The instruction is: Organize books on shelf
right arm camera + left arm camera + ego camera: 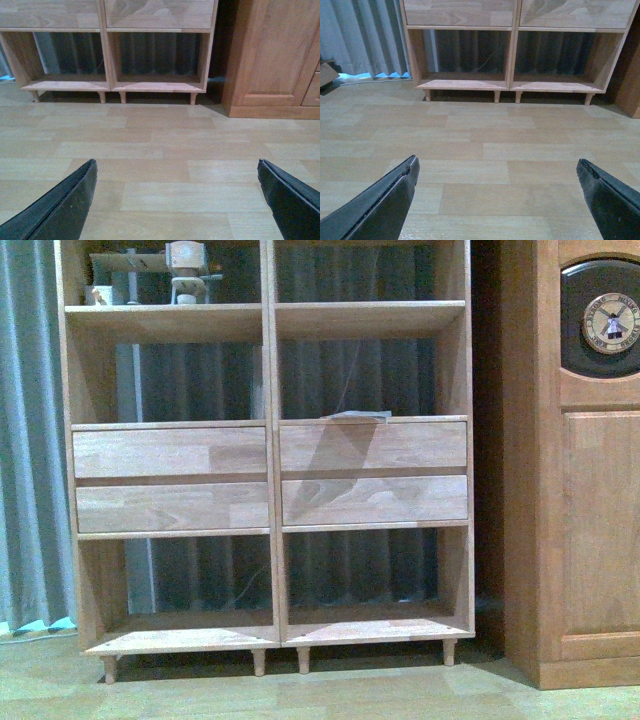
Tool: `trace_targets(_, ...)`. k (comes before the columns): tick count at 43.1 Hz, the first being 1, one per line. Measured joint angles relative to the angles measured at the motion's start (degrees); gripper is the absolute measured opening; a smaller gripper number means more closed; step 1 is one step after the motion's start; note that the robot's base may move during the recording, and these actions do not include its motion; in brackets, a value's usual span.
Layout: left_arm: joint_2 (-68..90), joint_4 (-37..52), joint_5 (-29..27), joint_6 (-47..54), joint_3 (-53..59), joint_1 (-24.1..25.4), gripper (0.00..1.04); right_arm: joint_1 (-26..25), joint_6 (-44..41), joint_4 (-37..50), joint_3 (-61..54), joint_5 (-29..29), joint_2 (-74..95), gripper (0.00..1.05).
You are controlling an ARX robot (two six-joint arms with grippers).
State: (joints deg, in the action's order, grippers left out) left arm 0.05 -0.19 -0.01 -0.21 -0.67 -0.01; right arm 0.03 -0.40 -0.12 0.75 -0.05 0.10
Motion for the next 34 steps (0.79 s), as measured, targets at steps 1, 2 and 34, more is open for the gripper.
trace_targets(1,0.0,0.0,0.0,0.0,0.0,0.0,0.97,0.0,0.0,0.0,0.0,0.0,0.0,0.98)
trace_targets(2,0.0,0.0,-0.02,0.0,0.0,0.0,0.97,0.0,0.0,0.0,0.0,0.02,0.0,0.98)
trace_targets(34,0.0,0.0,0.0,0.0,0.0,0.0,0.97,0.0,0.0,0.0,0.0,0.02,0.0,0.98)
